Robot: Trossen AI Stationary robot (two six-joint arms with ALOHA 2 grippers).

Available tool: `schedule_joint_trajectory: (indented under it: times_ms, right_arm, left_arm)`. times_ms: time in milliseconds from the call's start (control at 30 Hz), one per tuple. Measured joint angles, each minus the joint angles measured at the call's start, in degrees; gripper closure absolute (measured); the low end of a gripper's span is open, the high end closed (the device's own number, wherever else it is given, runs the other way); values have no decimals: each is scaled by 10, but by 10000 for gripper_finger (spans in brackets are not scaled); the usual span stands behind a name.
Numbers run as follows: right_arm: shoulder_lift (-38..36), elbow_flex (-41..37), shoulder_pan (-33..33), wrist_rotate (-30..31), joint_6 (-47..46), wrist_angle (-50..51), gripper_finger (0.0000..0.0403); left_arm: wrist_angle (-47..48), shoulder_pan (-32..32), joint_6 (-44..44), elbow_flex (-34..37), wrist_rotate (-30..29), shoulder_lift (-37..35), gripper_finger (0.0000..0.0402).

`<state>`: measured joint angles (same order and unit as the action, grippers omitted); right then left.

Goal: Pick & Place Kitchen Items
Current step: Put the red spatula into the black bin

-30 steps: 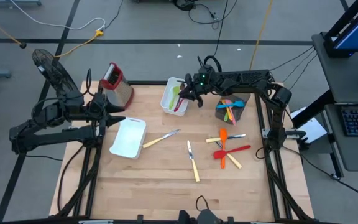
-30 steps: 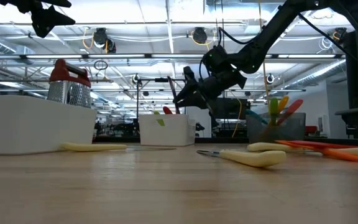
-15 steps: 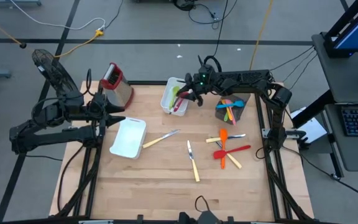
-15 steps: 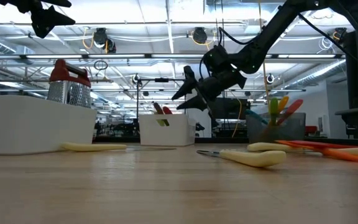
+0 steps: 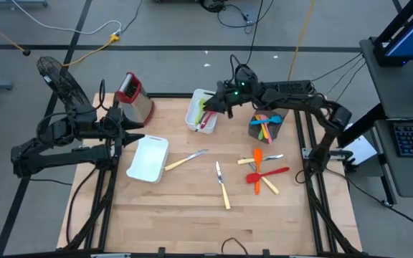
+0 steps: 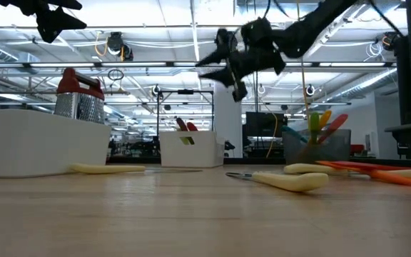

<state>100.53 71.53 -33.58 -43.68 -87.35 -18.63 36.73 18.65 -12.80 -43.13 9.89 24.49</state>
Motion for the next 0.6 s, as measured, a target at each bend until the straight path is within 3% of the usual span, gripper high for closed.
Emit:
schedule_joint_trajectory:
  times_ms: [367,600]
  right_arm:
    - [-126,0,114,1,139,32,290]
    - [-182,0,215,6,310,132,309]
  left_arm:
    - [19,0,24,0,-36,0,186]
    - [30,0,26,0,-40,0,185]
